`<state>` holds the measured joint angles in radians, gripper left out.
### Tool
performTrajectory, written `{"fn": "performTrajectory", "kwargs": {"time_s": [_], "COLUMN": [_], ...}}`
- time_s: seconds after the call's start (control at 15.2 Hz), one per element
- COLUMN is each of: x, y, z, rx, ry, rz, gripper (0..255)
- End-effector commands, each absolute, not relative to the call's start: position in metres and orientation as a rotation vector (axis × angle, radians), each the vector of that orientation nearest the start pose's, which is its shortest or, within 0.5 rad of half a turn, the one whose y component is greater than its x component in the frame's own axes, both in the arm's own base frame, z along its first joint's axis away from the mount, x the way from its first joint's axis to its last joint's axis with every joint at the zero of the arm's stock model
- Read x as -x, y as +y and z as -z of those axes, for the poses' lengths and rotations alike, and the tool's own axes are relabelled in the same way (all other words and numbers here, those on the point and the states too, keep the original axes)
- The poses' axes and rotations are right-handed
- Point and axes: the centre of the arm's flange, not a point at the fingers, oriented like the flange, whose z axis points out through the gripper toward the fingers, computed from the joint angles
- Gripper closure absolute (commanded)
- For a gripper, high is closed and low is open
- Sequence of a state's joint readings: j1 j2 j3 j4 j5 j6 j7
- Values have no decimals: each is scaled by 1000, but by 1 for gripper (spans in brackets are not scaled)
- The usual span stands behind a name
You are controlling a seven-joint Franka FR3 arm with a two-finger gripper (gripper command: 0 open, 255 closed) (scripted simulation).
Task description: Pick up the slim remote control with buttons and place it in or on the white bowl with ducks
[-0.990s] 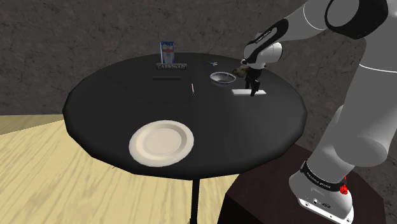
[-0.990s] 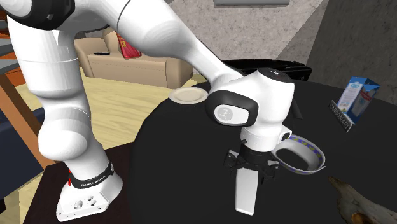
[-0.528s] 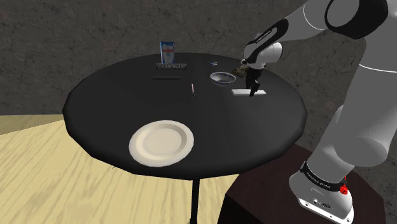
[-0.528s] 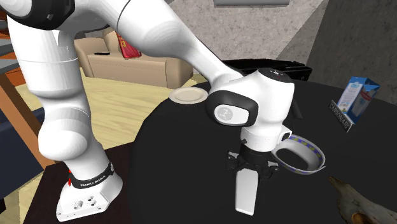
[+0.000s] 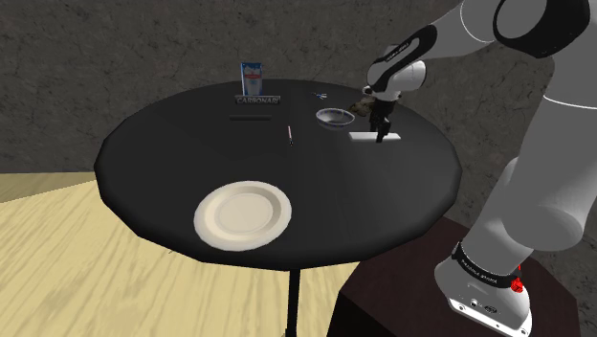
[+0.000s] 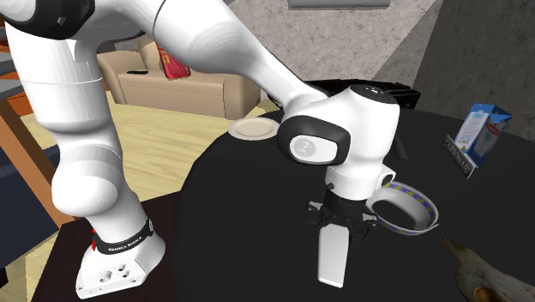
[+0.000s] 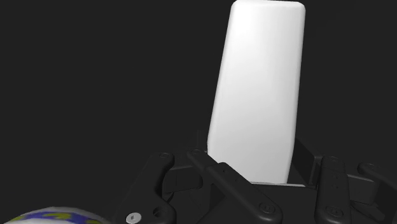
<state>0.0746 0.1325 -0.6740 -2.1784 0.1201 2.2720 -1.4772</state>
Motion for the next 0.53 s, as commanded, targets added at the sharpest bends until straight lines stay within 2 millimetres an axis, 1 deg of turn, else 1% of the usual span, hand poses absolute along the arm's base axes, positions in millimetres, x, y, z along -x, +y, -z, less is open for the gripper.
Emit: {"fn": "performTrajectory", "kwargs": {"time_s": [0.0,0.46], "x": [-454,-454], "y": [-303,-303], "z": [-353,-390], "rx": [2882,2882], "ry": [-1225,-1225], "rz": [6,6], "gripper": [255,255]}}
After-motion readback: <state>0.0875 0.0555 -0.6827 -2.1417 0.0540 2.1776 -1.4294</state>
